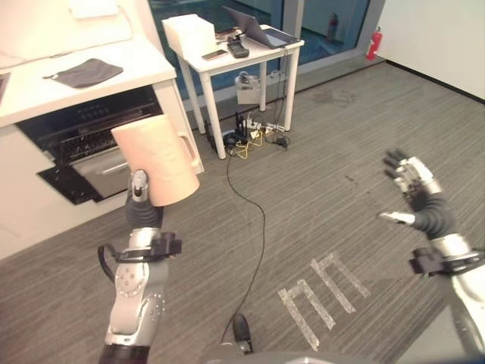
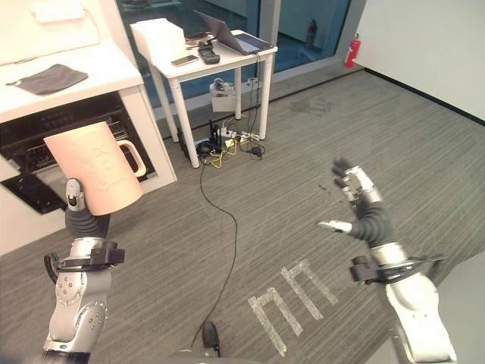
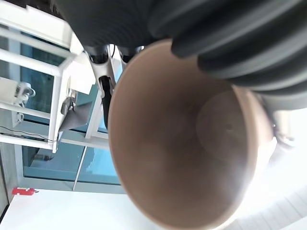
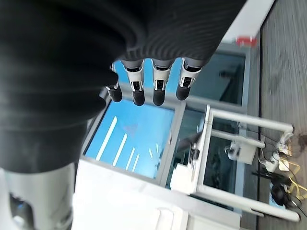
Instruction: Place the dishes in the dishwasher.
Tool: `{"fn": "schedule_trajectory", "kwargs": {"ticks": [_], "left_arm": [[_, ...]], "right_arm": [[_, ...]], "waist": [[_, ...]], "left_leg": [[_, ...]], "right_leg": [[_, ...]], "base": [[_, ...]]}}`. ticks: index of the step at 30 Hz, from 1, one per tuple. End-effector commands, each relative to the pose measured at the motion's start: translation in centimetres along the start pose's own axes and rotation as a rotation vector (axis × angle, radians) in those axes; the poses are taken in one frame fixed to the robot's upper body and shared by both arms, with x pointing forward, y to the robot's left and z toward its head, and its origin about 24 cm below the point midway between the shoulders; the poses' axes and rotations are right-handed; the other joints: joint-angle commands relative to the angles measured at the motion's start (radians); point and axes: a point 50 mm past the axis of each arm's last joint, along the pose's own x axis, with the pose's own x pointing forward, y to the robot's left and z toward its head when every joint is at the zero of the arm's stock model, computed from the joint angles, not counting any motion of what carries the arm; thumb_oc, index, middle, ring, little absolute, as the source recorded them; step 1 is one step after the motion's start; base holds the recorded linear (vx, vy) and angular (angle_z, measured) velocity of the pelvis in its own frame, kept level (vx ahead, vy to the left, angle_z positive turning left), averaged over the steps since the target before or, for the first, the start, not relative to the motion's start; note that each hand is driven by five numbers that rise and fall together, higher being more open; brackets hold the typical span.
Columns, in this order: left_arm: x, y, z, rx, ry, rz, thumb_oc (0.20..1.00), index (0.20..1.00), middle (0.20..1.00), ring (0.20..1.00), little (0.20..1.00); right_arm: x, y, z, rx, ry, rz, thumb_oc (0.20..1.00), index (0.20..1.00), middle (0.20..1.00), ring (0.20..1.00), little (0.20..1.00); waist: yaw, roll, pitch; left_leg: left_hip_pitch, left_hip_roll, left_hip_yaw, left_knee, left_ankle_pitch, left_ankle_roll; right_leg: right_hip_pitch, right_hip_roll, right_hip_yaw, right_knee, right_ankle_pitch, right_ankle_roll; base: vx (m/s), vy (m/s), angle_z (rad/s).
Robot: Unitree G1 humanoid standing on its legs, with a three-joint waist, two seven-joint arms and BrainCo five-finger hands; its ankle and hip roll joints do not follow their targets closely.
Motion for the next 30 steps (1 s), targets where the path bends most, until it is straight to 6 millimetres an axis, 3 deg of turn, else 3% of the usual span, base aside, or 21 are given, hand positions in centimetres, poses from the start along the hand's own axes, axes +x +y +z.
{"fn": "schedule_trajectory", "kwargs": {"ticks": [1, 4, 8, 11, 13, 14, 16, 18, 19, 22, 28, 30], "left_arm": [[0.7, 0.5, 3.4, 0.027, -0.168, -0.021, 0.200, 0.200, 0.200, 0.200, 0.200], [1.1, 0.1, 3.5, 0.019, -0.157, -0.043, 0.200, 0.200, 0.200, 0.200, 0.200], [1.2, -0.3, 3.5, 0.027, -0.147, -0.063, 0.200, 0.200, 0.200, 0.200, 0.200], [1.0, -0.4, 3.6, 0.045, -0.137, -0.072, 0.200, 0.200, 0.200, 0.200, 0.200], [1.0, -0.3, 3.7, 0.051, -0.132, -0.063, 0.200, 0.200, 0.200, 0.200, 0.200], [1.1, -0.4, 3.7, 0.053, -0.133, -0.063, 0.200, 0.200, 0.200, 0.200, 0.200], [1.2, -0.4, 3.7, 0.055, -0.134, -0.068, 0.200, 0.200, 0.200, 0.200, 0.200], [1.3, -0.6, 3.7, 0.051, -0.137, -0.076, 0.200, 0.200, 0.200, 0.200, 0.200], [1.1, -0.9, 3.5, 0.045, -0.125, -0.088, 0.200, 0.200, 0.200, 0.200, 0.200], [1.0, -0.9, 3.3, 0.036, -0.115, -0.103, 0.200, 0.200, 0.200, 0.200, 0.200], [0.4, -0.4, 3.7, -0.008, -0.102, -0.077, 0.200, 0.200, 0.200, 0.200, 0.200], [0.2, -0.4, 3.7, -0.025, -0.092, -0.087, 0.200, 0.200, 0.200, 0.200, 0.200]], "right_arm": [[1.5, 0.9, 1.9, 0.061, -0.168, 0.033, 1.000, 1.000, 1.000, 1.000, 1.000], [1.6, 1.3, 1.7, 0.053, -0.160, 0.017, 1.000, 1.000, 1.000, 1.000, 1.000], [1.6, 1.8, 1.3, 0.060, -0.141, 0.016, 1.000, 1.000, 1.000, 1.000, 1.000], [1.3, 2.2, 1.0, 0.064, -0.120, 0.026, 1.000, 1.000, 1.000, 1.000, 1.000], [1.3, 2.3, 0.9, 0.072, -0.118, 0.030, 1.000, 1.000, 1.000, 1.000, 1.000], [1.3, 2.2, 1.0, 0.077, -0.119, 0.029, 1.000, 1.000, 1.000, 1.000, 1.000], [1.4, 2.1, 0.9, 0.076, -0.120, 0.029, 1.000, 1.000, 1.000, 1.000, 1.000], [1.5, 1.9, 0.9, 0.078, -0.121, 0.022, 1.000, 1.000, 1.000, 1.000, 1.000], [1.5, 1.9, 0.8, 0.079, -0.109, 0.006, 1.000, 1.000, 1.000, 1.000, 1.000], [1.3, 1.8, 0.7, 0.088, -0.103, -0.003, 1.000, 1.000, 1.000, 1.000, 1.000], [1.6, 1.9, 0.9, 0.110, -0.107, 0.004, 1.000, 1.000, 1.000, 1.000, 1.000], [1.6, 2.1, 0.8, 0.108, -0.099, 0.003, 1.000, 1.000, 1.000, 1.000, 1.000]], "waist": [[0.065, 0.025, -0.036], [0.087, 0.003, -0.055], [0.114, 0.002, -0.061], [0.116, 0.020, -0.051], [0.117, 0.017, -0.046], [0.122, 0.010, -0.041], [0.119, -0.001, -0.030], [0.106, -0.006, -0.019], [0.081, -0.010, -0.016], [0.052, -0.010, -0.017], [0.073, 0.006, -0.043], [0.080, 0.011, -0.035]], "left_leg": [[0.066, 0.247, 0.039, -0.050, 0.004, -0.266], [0.090, 0.182, -0.003, -0.050, -0.038, -0.226], [0.108, 0.139, -0.066, -0.050, -0.064, -0.188], [0.135, 0.131, -0.116, -0.050, -0.084, -0.170], [0.143, 0.131, -0.142, -0.050, -0.092, -0.172], [0.146, 0.136, -0.152, -0.050, -0.095, -0.178], [0.162, 0.137, -0.160, -0.050, -0.107, -0.185], [0.182, 0.146, -0.171, -0.050, -0.130, -0.192], [0.201, 0.145, -0.198, -0.050, -0.154, -0.192], [0.223, 0.146, -0.222, -0.050, -0.170, -0.187], [0.254, 0.188, -0.200, -0.050, -0.153, -0.229], [0.223, 0.204, -0.166, 0.023, -0.130, -0.253]], "right_leg": [[-0.064, -0.046, -0.041, -0.010, 0.158, 0.059], [-0.110, -0.114, -0.075, 0.104, 0.241, 0.108], [-0.185, -0.150, -0.090, 0.308, 0.301, 0.110], [-0.280, -0.139, -0.059, 0.489, 0.314, 0.097], [-0.323, -0.133, -0.072, 0.442, 0.280, 0.081], [-0.307, -0.123, -0.090, 0.354, 0.257, 0.079], [-0.299, -0.120, -0.103, 0.238, 0.273, 0.083], [-0.304, -0.104, -0.083, 0.106, 0.278, 0.083], [-0.320, -0.081, -0.001, 0.030, 0.301, 0.085], [-0.363, -0.057, 0.056, 0.029, 0.318, 0.082], [-0.262, -0.018, 0.020, -0.036, 0.262, 0.039], [-0.246, -0.015, 0.004, -0.036, 0.250, 0.025]], "base": [[0.29, 0.384, 0.13], [0.29, 0.373, 1.06], [0.27, 0.351, 1.05], [0.23, 0.240, 0.84], [0.21, 0.021, 0.54], [0.22, -0.144, 0.22], [0.21, -0.150, -0.15], [0.27, -0.207, -0.14], [0.33, -0.266, 0.02], [0.24, -0.290, 0.70], [0.22, -0.338, 0.54], [0.14, -0.240, 0.14]]}}
